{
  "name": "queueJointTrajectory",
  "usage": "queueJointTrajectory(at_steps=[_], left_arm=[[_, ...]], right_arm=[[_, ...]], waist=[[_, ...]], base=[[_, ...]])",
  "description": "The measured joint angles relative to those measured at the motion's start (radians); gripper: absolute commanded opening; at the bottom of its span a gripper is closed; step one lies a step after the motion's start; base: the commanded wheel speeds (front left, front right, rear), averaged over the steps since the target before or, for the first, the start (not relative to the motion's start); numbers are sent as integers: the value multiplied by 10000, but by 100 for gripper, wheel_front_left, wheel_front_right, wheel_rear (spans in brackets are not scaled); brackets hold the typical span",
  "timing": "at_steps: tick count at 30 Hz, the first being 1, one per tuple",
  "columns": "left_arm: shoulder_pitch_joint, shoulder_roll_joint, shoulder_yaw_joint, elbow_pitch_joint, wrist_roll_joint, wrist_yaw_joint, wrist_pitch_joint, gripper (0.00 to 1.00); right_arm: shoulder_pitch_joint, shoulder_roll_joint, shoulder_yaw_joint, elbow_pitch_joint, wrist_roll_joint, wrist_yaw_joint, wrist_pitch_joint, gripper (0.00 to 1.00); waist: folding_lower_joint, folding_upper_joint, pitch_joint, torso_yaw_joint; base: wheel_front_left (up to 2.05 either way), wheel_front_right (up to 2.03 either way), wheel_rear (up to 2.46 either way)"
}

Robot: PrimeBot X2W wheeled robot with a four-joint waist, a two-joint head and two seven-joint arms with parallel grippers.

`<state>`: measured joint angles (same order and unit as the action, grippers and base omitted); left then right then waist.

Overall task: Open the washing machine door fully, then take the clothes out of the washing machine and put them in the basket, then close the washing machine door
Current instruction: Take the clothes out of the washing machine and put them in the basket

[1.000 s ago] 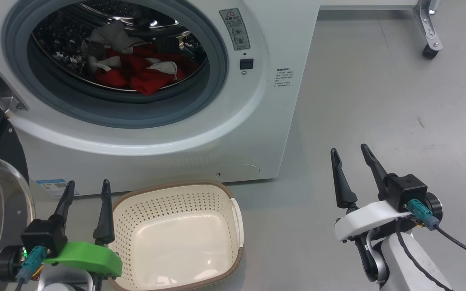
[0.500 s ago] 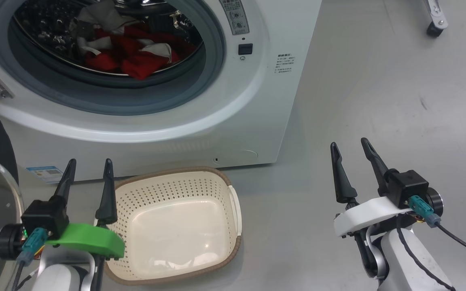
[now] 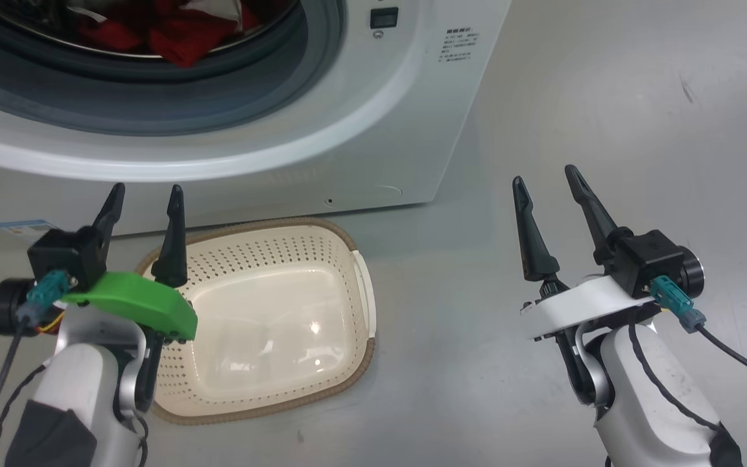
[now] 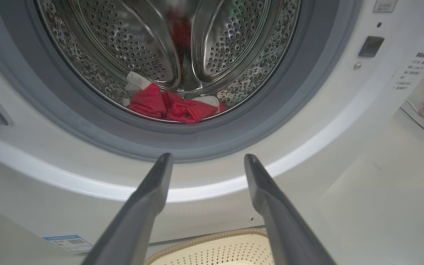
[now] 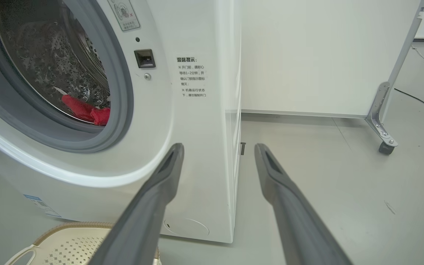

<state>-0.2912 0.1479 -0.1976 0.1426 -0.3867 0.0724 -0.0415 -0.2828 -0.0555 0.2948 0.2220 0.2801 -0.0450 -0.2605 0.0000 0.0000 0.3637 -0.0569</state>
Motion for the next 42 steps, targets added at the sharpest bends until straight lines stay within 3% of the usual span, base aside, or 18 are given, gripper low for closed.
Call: queueJointTrajectory(at_steps=[17,42], left_arm=[[-3870,838,738,1513,-662,-529,1741,100],[-7878,2650,1273,3304,-617,-1101,3680,100]], right_arm=[[-1421,-13,840,-625,562,13,0,100],[-2179,0,1988,-955,1762,-290,0,100]], waist=[[3,0,2255,-936],[1,0,3928,-3244]], base=[[0,0,0],[0,0,0]])
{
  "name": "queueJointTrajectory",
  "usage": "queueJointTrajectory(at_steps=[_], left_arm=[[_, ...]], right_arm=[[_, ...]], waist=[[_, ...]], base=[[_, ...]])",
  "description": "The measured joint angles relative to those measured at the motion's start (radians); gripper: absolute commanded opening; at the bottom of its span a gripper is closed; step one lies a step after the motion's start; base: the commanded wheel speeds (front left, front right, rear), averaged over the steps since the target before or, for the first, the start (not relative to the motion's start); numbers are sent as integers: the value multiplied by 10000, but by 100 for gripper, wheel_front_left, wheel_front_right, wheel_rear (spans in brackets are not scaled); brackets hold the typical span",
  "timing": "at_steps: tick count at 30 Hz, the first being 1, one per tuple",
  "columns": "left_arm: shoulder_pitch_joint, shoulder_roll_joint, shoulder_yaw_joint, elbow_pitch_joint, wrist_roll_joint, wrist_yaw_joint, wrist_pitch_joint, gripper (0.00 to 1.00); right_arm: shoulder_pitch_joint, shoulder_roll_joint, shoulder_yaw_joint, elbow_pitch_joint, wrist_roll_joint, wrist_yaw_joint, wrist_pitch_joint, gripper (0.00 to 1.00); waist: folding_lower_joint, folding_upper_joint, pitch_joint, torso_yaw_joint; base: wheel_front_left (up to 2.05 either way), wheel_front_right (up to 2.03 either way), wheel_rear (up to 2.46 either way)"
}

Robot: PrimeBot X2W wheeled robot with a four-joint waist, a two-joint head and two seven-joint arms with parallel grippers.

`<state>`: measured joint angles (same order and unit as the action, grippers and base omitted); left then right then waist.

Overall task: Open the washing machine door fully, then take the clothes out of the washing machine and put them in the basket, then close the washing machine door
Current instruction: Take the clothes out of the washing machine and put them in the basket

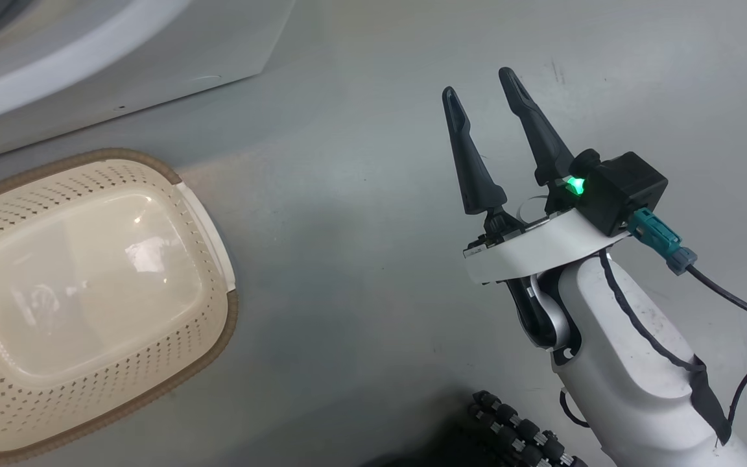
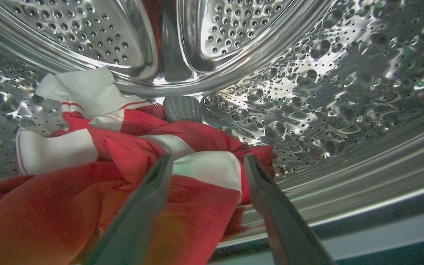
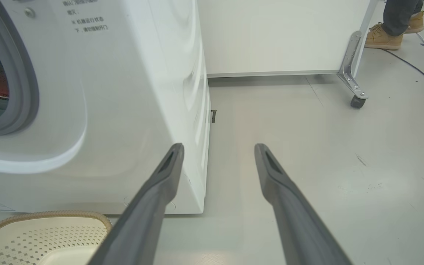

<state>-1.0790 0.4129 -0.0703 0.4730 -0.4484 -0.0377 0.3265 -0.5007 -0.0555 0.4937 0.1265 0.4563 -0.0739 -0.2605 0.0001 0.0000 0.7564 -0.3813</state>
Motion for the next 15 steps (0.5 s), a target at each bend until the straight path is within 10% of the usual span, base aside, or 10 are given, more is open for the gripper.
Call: queueJointTrajectory(at_steps=[15], left_arm=[[-855,437,-130,1363,-176,-67,2073,100]], right_arm=[[-50,13,255,17,186,-98,0,100]], waist=[[-1,0,51,-204]], base=[[0,0,0]])
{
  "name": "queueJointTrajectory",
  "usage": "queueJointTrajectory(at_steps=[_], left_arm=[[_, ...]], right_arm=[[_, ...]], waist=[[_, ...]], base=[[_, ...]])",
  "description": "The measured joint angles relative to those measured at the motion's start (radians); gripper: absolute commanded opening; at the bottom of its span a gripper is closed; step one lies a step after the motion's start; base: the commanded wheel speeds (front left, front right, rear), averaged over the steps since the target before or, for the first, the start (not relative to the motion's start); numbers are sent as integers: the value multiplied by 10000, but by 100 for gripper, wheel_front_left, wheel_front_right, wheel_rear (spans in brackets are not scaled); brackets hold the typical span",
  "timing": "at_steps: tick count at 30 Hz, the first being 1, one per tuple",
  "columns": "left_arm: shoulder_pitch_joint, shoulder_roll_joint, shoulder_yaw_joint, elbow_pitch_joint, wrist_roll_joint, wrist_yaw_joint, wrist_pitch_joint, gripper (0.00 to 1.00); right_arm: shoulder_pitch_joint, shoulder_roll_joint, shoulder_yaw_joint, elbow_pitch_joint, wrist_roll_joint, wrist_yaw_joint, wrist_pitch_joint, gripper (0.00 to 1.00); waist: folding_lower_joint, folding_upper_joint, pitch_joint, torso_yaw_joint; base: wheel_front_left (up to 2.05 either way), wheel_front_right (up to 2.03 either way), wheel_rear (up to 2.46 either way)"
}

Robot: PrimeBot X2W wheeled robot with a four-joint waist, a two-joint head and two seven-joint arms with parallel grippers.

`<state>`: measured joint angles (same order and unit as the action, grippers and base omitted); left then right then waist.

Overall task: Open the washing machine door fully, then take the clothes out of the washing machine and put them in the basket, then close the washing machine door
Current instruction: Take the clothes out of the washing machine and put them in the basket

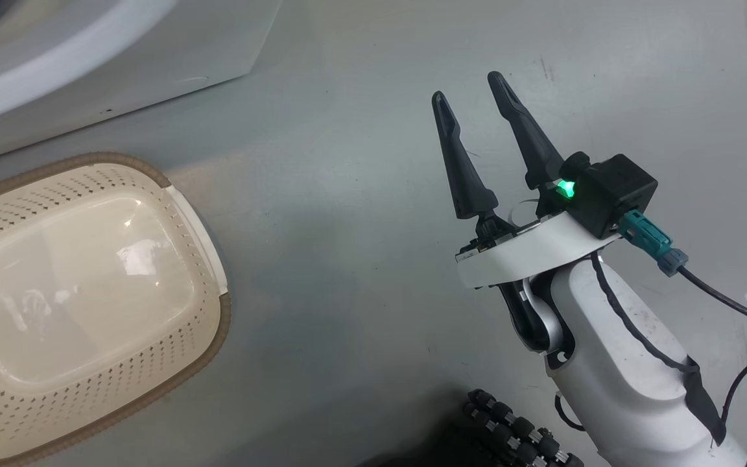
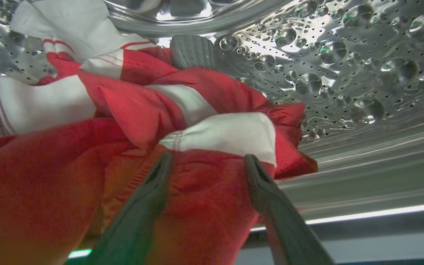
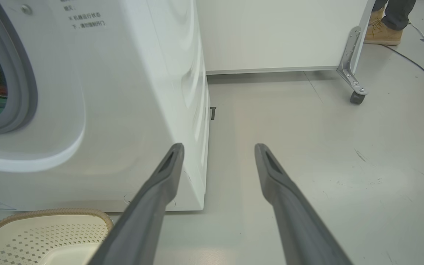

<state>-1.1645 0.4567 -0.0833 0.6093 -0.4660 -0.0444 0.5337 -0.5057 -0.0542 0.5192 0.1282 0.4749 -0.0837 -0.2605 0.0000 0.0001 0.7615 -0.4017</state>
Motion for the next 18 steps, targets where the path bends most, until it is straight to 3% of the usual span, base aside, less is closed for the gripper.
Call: queueJointTrajectory(at_steps=[6,7,9,10,11,18], left_arm=[[-156,-33,23,376,-228,82,832,100],[-210,-33,23,408,-249,92,922,89],[-304,-35,27,481,-357,92,1122,45],[-338,-33,21,497,-364,92,1172,29],[-367,-33,21,510,-364,92,1212,3],[-451,-40,-4,539,-366,82,1290,0]], right_arm=[[-17,0,21,29,6,-71,0,100],[-31,0,25,29,6,-71,0,100],[-42,0,25,33,13,-71,0,100],[-44,0,25,35,13,-73,0,100],[-49,0,31,35,13,-73,0,100],[-201,0,29,75,10,-132,0,100]], waist=[[0,0,-29,-23],[0,0,-31,-29],[0,0,-31,-43],[0,0,-30,-48],[0,0,-29,-54],[0,0,-43,-54]], base=[[0,0,0],[0,0,0],[0,0,0],[0,0,0],[0,0,0],[0,0,0]])
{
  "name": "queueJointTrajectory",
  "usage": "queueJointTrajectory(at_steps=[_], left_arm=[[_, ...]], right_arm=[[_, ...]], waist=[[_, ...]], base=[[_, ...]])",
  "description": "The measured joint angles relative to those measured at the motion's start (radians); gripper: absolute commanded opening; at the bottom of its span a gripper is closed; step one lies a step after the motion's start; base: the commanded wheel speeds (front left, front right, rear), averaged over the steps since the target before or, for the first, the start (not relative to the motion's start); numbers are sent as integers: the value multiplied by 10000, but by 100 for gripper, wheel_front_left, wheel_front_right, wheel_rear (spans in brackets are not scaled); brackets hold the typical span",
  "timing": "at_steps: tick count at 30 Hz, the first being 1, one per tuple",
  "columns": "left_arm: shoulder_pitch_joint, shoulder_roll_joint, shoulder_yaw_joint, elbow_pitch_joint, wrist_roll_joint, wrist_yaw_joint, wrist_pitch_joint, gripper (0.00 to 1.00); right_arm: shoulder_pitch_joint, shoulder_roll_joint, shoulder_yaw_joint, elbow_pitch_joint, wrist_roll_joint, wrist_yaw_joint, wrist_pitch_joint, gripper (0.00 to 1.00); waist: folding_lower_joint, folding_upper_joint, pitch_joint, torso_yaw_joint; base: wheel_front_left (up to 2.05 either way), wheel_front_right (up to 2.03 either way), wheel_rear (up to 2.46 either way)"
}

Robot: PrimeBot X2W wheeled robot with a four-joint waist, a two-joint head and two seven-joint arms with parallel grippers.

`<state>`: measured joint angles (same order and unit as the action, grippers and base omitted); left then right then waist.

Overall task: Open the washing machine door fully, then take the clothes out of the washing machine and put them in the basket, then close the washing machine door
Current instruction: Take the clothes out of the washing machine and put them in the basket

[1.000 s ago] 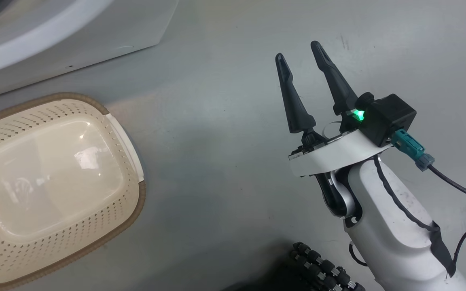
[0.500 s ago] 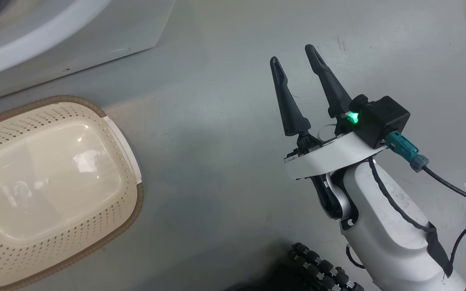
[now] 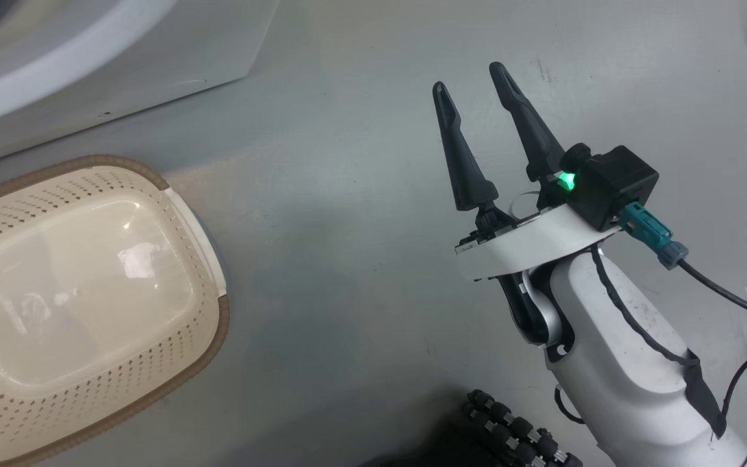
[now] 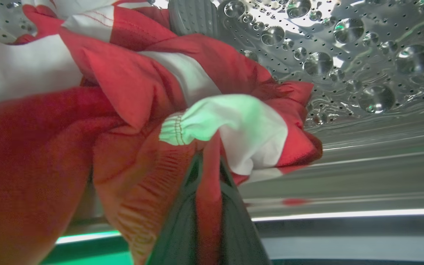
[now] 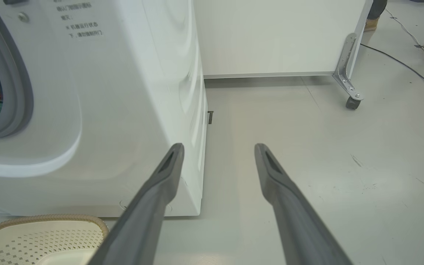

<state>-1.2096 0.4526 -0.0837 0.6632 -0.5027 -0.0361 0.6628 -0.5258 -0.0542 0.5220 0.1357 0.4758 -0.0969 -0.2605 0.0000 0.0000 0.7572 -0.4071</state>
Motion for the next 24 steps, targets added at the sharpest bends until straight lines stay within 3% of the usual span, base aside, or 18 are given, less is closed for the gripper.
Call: queueJointTrajectory(at_steps=[13,24], left_arm=[[6,-362,-163,-314,201,-63,-1488,0],[847,-1187,-523,-817,543,-226,-3392,0]], right_arm=[[-3,-2,-79,261,-408,-27,0,100],[-3,-12,-244,654,-930,-23,0,100]], waist=[[0,0,-274,383],[0,0,-760,1003]], base=[[0,0,0],[0,0,0]])
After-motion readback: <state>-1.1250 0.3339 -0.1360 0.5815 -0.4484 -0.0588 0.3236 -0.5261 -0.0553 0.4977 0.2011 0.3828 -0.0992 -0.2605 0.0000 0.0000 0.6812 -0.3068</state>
